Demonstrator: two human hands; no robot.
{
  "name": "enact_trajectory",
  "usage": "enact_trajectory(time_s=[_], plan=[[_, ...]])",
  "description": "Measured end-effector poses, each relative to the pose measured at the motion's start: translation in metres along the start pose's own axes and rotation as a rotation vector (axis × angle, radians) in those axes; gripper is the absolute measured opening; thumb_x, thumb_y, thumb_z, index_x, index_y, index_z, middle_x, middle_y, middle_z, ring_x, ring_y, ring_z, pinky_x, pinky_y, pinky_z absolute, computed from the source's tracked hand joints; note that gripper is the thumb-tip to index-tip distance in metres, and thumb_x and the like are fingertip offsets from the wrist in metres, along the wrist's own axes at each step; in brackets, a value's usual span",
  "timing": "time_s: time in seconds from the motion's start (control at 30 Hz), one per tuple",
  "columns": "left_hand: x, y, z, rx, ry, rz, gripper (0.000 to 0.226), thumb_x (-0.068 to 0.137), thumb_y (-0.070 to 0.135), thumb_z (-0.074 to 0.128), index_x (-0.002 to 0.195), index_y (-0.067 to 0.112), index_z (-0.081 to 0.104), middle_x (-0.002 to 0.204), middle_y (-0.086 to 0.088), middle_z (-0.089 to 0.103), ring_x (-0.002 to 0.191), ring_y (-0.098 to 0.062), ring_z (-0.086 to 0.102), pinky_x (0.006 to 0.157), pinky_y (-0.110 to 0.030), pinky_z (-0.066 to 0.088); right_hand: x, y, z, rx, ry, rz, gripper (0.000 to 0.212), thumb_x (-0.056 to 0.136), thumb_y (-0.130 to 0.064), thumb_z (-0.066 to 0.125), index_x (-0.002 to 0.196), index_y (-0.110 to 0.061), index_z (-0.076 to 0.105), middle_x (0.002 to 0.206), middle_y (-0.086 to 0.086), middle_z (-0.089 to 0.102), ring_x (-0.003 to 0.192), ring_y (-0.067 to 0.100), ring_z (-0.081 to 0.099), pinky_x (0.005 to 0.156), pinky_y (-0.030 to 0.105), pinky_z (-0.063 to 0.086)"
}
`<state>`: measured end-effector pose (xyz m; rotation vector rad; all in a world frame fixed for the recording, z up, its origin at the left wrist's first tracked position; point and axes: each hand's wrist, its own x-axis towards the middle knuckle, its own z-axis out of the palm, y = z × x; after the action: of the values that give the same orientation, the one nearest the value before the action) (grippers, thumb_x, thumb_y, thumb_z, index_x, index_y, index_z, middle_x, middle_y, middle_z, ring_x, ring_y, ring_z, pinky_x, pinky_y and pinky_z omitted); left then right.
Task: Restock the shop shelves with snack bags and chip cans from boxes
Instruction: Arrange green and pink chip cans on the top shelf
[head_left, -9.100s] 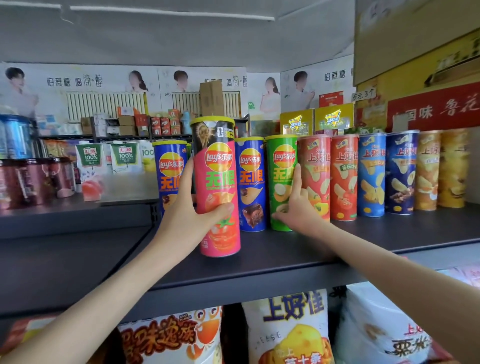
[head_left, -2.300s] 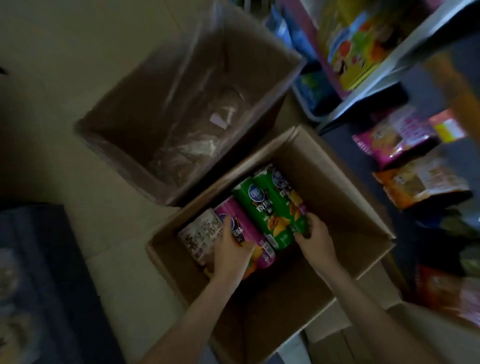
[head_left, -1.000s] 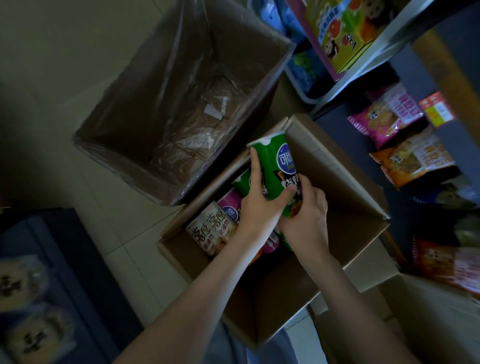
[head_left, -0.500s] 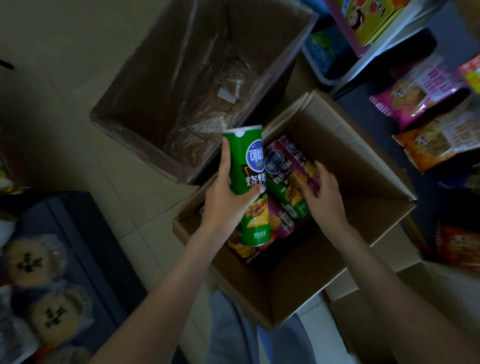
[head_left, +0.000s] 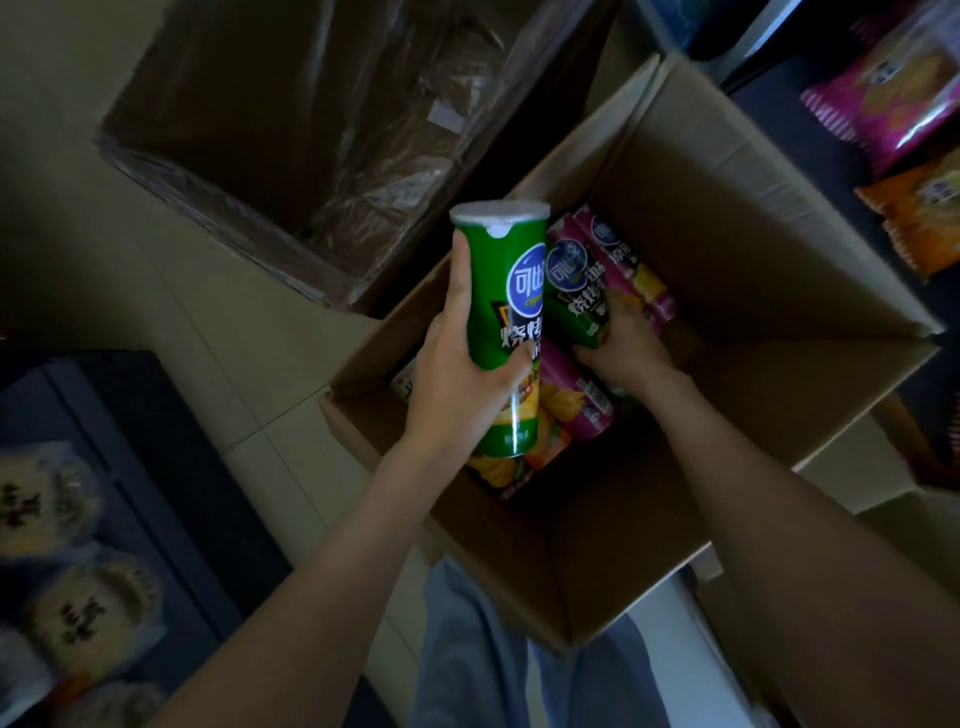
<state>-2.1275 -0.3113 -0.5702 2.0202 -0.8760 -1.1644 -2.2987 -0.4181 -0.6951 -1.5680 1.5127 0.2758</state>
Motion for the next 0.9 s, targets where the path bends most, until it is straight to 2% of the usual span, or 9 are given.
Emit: enact_trajectory(time_s=[0.1, 0.13, 0.23, 0.3, 0.47, 0.5, 0.6, 0.73, 0.9], plan=[[-0.009, 0.017, -0.01, 0.037, 0.008, -0.05, 0.106, 0.084, 0.029, 0.074, 0.14, 0.064, -0.009, 0.134, 0.006, 0.053, 0.108, -0.002, 0.056, 0.079, -0.014, 0.046, -0.036, -0.014, -0.023, 0.14, 0.154, 0.019, 0.087, 0.077, -0.025, 0.077, 0.148, -0.019, 0.027, 0.142, 0.013, 0.039, 0.132, 0.032, 0.038, 0.107, 0.041, 0.036], [-0.014, 0.028, -0.013, 0.047, 0.007, -0.054, 0.106, 0.084, 0.03, 0.075, 0.142, 0.063, -0.008, 0.133, 0.005, 0.053, 0.107, -0.003, 0.056, 0.079, -0.014, 0.046, -0.052, -0.02, -0.035, 0.164, 0.191, 0.03, 0.087, 0.077, -0.026, 0.077, 0.148, -0.019, 0.028, 0.14, 0.014, 0.04, 0.13, 0.032, 0.04, 0.107, 0.043, 0.037], [-0.03, 0.078, -0.029, 0.01, -0.059, -0.021, 0.106, 0.083, 0.027, 0.076, 0.144, 0.062, -0.003, 0.133, 0.013, 0.054, 0.116, -0.005, 0.057, 0.096, -0.038, 0.051, -0.106, -0.046, -0.08, 0.197, 0.274, 0.046, 0.087, 0.076, -0.027, 0.078, 0.147, -0.015, 0.028, 0.135, 0.017, 0.042, 0.126, 0.035, 0.042, 0.105, 0.044, 0.037], [-0.041, 0.118, -0.043, -0.005, -0.083, 0.023, 0.107, 0.083, 0.023, 0.076, 0.149, 0.054, -0.001, 0.129, 0.018, 0.055, 0.116, -0.003, 0.057, 0.099, -0.038, 0.049, -0.146, -0.064, -0.114, 0.215, 0.33, 0.054, 0.087, 0.076, -0.027, 0.078, 0.146, -0.013, 0.029, 0.134, 0.018, 0.043, 0.127, 0.035, 0.041, 0.105, 0.042, 0.035], [-0.084, 0.235, -0.084, 0.015, -0.055, 0.128, 0.107, 0.08, 0.02, 0.078, 0.153, 0.047, 0.003, 0.117, 0.013, 0.062, 0.098, 0.006, 0.058, 0.08, -0.009, 0.045, -0.259, -0.12, -0.217, 0.331, 0.474, 0.034, 0.084, 0.077, -0.029, 0.078, 0.145, -0.016, 0.032, 0.134, 0.013, 0.045, 0.126, 0.03, 0.043, 0.101, 0.04, 0.039], [-0.094, 0.26, -0.092, -0.007, -0.062, 0.153, 0.108, 0.079, 0.019, 0.079, 0.152, 0.048, 0.004, 0.118, 0.012, 0.063, 0.096, 0.006, 0.06, 0.084, -0.01, 0.047, -0.284, -0.131, -0.238, 0.354, 0.507, 0.013, 0.084, 0.077, -0.029, 0.078, 0.145, -0.017, 0.032, 0.134, 0.012, 0.046, 0.126, 0.029, 0.044, 0.1, 0.038, 0.039], [-0.126, 0.333, -0.109, -0.063, -0.113, 0.252, 0.11, 0.074, 0.023, 0.079, 0.15, 0.052, 0.006, 0.123, 0.014, 0.063, 0.107, -0.001, 0.062, 0.1, -0.038, 0.049, -0.357, -0.159, -0.296, 0.426, 0.619, -0.05, 0.08, 0.076, -0.031, 0.078, 0.143, -0.019, 0.036, 0.134, 0.006, 0.05, 0.124, 0.022, 0.047, 0.093, 0.025, 0.036], [-0.174, 0.429, -0.12, -0.135, -0.19, 0.394, 0.105, 0.065, 0.041, 0.077, 0.143, 0.065, 0.01, 0.112, 0.035, 0.063, 0.112, -0.001, 0.061, 0.102, -0.045, 0.048, -0.448, -0.187, -0.361, 0.52, 0.773, -0.132, 0.072, 0.076, -0.032, 0.079, 0.137, -0.023, 0.042, 0.127, -0.001, 0.057, 0.116, 0.017, 0.053, 0.088, 0.025, 0.038], [-0.247, 0.532, -0.115, -0.205, -0.258, 0.645, 0.105, 0.076, 0.027, 0.079, 0.15, 0.051, 0.01, 0.136, 0.017, 0.056, 0.118, -0.005, 0.059, 0.101, -0.044, 0.049, -0.554, -0.195, -0.432, 0.593, 0.921, -0.263, 0.073, 0.078, -0.035, 0.078, 0.139, -0.025, 0.04, 0.119, -0.01, 0.056, 0.106, 0.008, 0.054, 0.084, 0.027, 0.044]])
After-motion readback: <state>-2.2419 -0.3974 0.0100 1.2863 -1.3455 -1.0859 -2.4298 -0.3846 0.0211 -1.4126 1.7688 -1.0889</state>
